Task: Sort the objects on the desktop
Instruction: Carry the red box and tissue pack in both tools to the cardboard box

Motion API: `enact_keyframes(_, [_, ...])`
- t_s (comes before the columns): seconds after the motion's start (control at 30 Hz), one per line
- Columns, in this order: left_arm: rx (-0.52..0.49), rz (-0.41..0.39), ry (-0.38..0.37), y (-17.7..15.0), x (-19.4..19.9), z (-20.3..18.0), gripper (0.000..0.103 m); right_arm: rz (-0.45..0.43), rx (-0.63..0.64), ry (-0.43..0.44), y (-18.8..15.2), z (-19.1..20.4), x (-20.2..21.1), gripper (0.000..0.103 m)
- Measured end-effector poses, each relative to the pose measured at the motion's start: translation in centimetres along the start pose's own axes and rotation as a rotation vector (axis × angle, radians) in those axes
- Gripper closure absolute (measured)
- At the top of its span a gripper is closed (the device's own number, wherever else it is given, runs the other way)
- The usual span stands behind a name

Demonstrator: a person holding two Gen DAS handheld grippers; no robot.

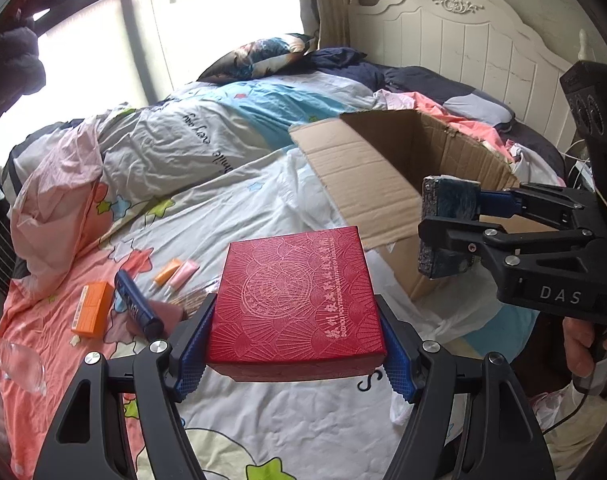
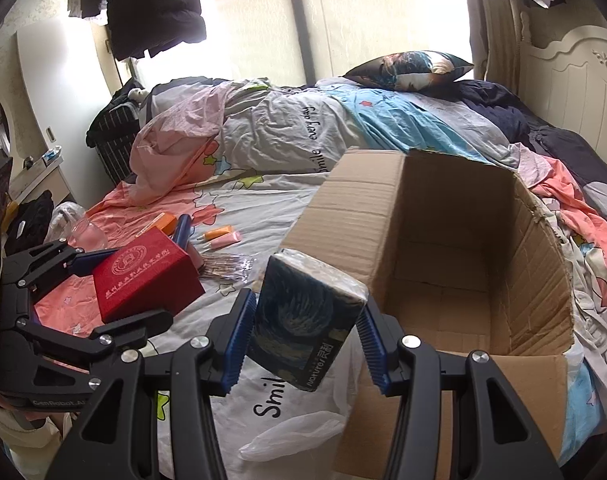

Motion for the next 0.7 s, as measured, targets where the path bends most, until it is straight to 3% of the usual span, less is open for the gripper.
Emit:
enact_keyframes(0.13, [-0.005,-0.010,-0.017,0.8,-0.3,-1.0,0.029,-0.004,-0.012,-0.012,0.1,-1.4,0.3,0.056])
enact_keyframes(0.5, [-0.033,-0.025,-0.030,2.8,-0.9,-3.2,0.029,-0.038,-0.054,0.058,1.2,-3.3,1.7,0.056])
enact_keyframes(0.7, [-0.049,-0.023,-0.036,3.7,-1.4,-4.2,0.029,-0.061,-0.047,0.030,1.9,-4.2,2.1,0.056])
Point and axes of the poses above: each gripper's, at about its wrist camera, not at the fingertips, and x roughly against the way its jaws point, z to its left, y to its top, the point moved 2 cm from there along -x, roughly the way its jaws point, and after that the axes turned 6 degrees about -z, right-handed, at the moved point
